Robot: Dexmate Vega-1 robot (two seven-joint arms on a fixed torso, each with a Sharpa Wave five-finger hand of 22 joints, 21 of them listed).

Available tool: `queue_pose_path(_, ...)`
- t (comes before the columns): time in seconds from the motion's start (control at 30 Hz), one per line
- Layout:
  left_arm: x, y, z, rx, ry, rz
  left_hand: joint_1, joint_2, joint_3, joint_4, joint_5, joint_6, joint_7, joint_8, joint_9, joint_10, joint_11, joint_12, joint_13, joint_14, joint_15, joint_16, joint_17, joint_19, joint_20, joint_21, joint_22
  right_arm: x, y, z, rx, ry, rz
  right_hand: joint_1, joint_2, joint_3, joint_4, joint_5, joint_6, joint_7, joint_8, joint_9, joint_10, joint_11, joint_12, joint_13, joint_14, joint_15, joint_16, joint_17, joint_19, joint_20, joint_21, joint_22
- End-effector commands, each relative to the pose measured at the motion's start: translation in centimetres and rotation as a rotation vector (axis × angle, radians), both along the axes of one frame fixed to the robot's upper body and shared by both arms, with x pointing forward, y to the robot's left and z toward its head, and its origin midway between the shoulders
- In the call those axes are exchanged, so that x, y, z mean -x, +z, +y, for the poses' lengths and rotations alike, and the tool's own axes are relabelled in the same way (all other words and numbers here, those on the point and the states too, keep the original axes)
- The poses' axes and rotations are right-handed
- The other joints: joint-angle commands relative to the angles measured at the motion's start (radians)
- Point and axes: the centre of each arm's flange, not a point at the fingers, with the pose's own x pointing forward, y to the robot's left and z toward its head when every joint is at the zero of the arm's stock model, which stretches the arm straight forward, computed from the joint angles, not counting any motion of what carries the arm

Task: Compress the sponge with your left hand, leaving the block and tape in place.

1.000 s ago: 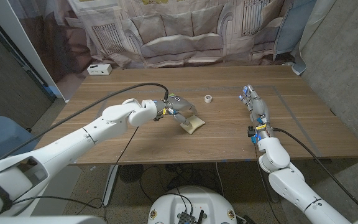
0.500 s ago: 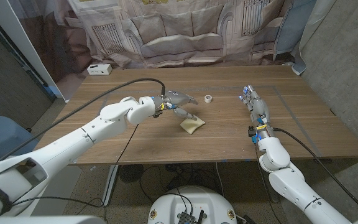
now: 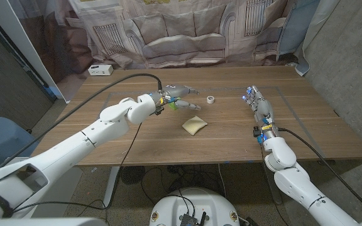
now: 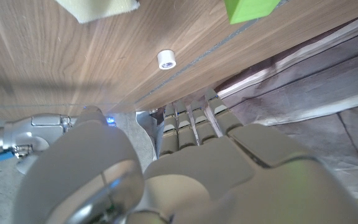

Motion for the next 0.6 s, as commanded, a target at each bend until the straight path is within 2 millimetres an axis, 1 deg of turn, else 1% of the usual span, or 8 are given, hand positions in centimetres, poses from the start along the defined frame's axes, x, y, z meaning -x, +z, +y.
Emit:
queue_pose_path(0.03,1.0,0.9,-0.3,0.210,0.015,0.021,-0.012,-0.001,0.002,0.008,0.009,0.015,-0.002,0.010,0.002,0.007,-0.006,0.009,-0.002,0.008,-0.008,0.009,0.000,-0.005,-0.002,-0.003,0.005,-0.9,0.8,-2.3,0.019,0.071,-0.022,0.003,0.003,0.002,-0.004,0.007,0.002,0.001,-0.004,0.003,-0.003,-0.002,-0.002,0.002,-0.005,-0.004,-0.002,0.002,-0.001,-0.010,0.002,0.003)
queue_pose_path(0.17,1.7,1.4,-0.5,0.277,0.040,0.015,-0.014,0.000,0.001,0.007,0.010,0.023,-0.005,0.013,0.002,0.011,-0.007,0.012,-0.006,0.015,-0.009,0.012,-0.001,-0.004,-0.001,-0.005,0.005,-0.9,1.2,-3.4,0.044,0.096,-0.025,0.002,0.000,0.001,-0.004,0.006,0.002,0.001,-0.003,0.003,-0.003,-0.001,-0.002,0.002,-0.006,-0.003,-0.002,0.002,-0.004,-0.007,0.000,0.003)
queue_pose_path(0.33,2.6,2.2,-1.0,0.361,0.049,0.019,-0.017,0.000,0.000,0.006,0.012,0.036,-0.009,0.018,0.001,0.023,-0.007,0.017,-0.012,0.026,-0.014,0.015,-0.003,0.004,-0.001,-0.005,0.005,-1.0,1.9,-4.3,0.084,0.130,-0.032,0.001,-0.002,0.000,-0.004,0.006,0.002,0.002,-0.003,0.003,-0.003,-0.001,-0.002,0.002,-0.007,-0.003,-0.003,0.002,-0.005,-0.007,0.000,0.003)
queue_pose_path(0.4,2.7,2.5,-1.0,0.386,0.049,0.033,-0.017,0.000,0.000,0.005,0.012,0.041,-0.009,0.019,0.001,0.026,-0.012,0.018,-0.015,0.031,-0.013,0.017,-0.003,0.008,-0.001,-0.005,0.005,-1.2,2.2,-4.6,0.100,0.141,-0.031,0.000,-0.003,-0.001,-0.003,0.006,0.003,0.001,-0.003,0.003,-0.002,-0.002,-0.001,0.002,-0.008,-0.003,-0.003,0.002,-0.006,-0.006,-0.001,0.003)
queue_pose_path(0.5,2.4,2.9,-0.7,0.429,0.032,0.063,-0.018,-0.001,-0.001,0.004,0.012,0.046,-0.009,0.020,0.000,0.031,-0.008,0.020,-0.018,0.036,-0.013,0.018,-0.004,0.010,0.000,-0.005,0.005,-1.6,2.7,-5.0,0.115,0.149,-0.036,0.000,-0.004,-0.002,-0.003,0.005,0.002,0.001,-0.003,0.003,-0.002,-0.002,-0.001,0.002,-0.008,-0.003,-0.003,0.002,-0.007,-0.007,-0.001,0.003)
queue_pose_path(0.6,2.1,3.2,0.0,0.478,0.000,0.097,-0.019,-0.002,-0.001,0.003,0.013,0.053,-0.007,0.022,0.000,0.034,-0.005,0.021,-0.021,0.039,-0.014,0.018,-0.004,0.011,0.001,-0.006,0.004,-1.9,3.2,-5.1,0.113,0.151,-0.044,-0.001,-0.005,-0.002,-0.003,0.005,0.002,0.001,-0.004,0.003,-0.002,-0.002,-0.001,0.002,-0.008,-0.002,-0.003,0.002,-0.008,-0.006,-0.001,0.003)
